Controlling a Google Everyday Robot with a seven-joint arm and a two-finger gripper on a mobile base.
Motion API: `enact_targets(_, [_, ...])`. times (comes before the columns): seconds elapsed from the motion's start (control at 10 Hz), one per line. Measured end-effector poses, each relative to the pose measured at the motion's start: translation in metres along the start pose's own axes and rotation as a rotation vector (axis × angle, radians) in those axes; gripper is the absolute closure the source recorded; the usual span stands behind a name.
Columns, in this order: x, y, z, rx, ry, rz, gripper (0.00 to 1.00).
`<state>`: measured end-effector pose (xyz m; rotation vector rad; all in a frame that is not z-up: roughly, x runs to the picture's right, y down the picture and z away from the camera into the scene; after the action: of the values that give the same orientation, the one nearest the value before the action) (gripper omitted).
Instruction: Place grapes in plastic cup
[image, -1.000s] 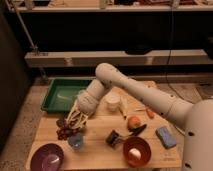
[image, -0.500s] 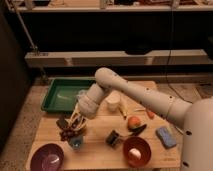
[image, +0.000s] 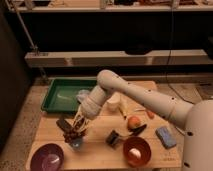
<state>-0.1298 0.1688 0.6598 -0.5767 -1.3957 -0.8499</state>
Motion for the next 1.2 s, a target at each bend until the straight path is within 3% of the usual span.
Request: enact_targets(1.2, [0.012,0.017,0.022,-0.044,0.007,0.05,1.0])
